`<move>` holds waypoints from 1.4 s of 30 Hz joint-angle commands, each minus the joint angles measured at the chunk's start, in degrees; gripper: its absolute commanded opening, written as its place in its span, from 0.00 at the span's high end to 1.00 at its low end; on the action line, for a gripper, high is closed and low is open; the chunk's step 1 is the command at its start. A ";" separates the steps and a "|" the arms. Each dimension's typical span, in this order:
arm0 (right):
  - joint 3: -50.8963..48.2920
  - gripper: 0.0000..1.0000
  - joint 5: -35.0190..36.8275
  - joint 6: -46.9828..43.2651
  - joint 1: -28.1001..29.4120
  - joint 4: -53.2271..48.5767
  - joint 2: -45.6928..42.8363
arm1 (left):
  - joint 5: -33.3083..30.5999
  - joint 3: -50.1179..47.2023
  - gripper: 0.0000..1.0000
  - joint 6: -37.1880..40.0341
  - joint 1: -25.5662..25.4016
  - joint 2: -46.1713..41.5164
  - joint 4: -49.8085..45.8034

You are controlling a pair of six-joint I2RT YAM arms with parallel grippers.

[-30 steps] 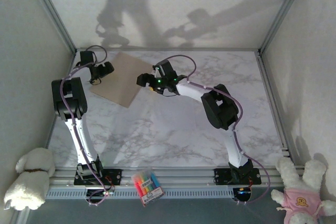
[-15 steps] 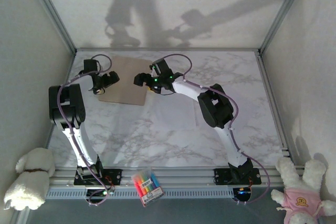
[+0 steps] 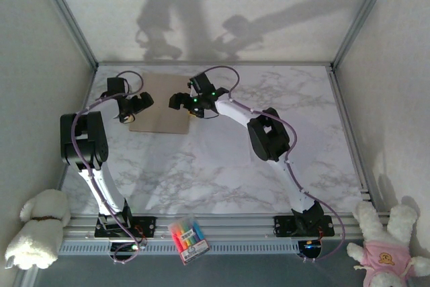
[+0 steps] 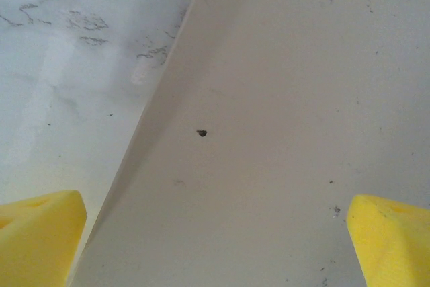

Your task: Put the files into the folder

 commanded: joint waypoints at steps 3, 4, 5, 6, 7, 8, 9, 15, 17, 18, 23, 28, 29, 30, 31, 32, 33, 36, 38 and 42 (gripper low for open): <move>3.55 0.06 1.45 -1.85 0.55 -4.92 2.73 | -0.43 2.83 0.00 -1.26 -0.08 -0.13 0.08; 4.02 0.06 1.58 -1.86 0.56 -5.35 3.18 | -0.43 3.01 0.00 -1.27 -0.07 0.02 0.09; 4.44 0.06 1.70 -1.84 0.51 -5.83 3.50 | -0.39 3.08 0.00 -1.31 -0.08 0.13 0.05; 4.95 0.06 1.88 -1.91 0.53 -6.33 3.85 | -0.41 3.19 0.00 -1.28 -0.08 0.23 0.12; 5.18 0.06 2.10 -1.92 0.55 -6.67 4.07 | -0.43 3.32 0.00 -1.25 -0.08 0.33 0.09; 5.21 0.06 2.20 -1.92 0.51 -6.70 4.15 | -0.39 3.41 0.00 -1.27 -0.11 0.38 0.08; 5.21 0.06 2.37 -1.91 0.56 -6.73 4.16 | -0.24 3.46 0.00 -1.25 -0.12 0.50 0.09; 5.84 0.07 1.13 -1.67 0.56 -6.24 4.94 | 1.25 3.86 0.00 -1.27 -0.42 1.04 0.22; 5.76 0.07 -0.29 -1.46 0.56 -5.49 5.05 | 1.99 3.84 0.01 -1.27 -0.58 1.10 0.42; 5.72 0.07 -1.04 -1.34 0.51 -5.06 4.97 | 2.23 3.86 0.00 -1.27 -0.66 1.11 0.45; 5.77 0.07 -4.13 -0.79 0.54 -3.43 4.45 | 3.60 3.69 0.00 -1.42 -0.86 1.17 0.41; 5.72 0.07 -6.83 0.94 0.56 -1.72 3.70 | 3.88 3.11 0.00 -1.45 -0.96 0.78 0.24; 5.73 0.07 -7.13 1.27 0.56 -1.45 3.41 | 3.75 2.93 0.01 -1.38 -0.95 0.61 0.14; 5.57 0.07 -7.40 1.59 0.56 -1.18 3.14 | 3.72 2.81 0.01 -1.36 -0.96 0.43 0.06; 5.42 0.07 -7.66 1.91 0.56 -0.89 2.80 | 3.66 2.70 0.00 -1.36 -0.96 0.34 0.12; 5.24 0.07 -7.79 2.24 0.56 -0.56 2.48 | 3.68 2.55 0.00 -1.36 -0.96 0.18 0.07; 4.98 0.07 -8.07 2.71 0.51 -0.11 2.12 | 3.74 2.45 0.01 -1.43 -0.96 0.09 0.03; 3.87 0.06 -9.05 4.46 0.47 1.90 1.29 | 3.88 2.10 0.01 -1.60 -0.91 -0.36 -0.14; 3.22 0.06 -9.63 5.47 0.47 3.15 1.01 | 3.88 2.01 0.00 -1.71 -0.87 -0.56 -0.41; 3.66 0.07 -7.44 4.81 0.47 0.77 0.96 | 2.71 1.91 0.00 -1.45 -0.78 -1.55 -0.95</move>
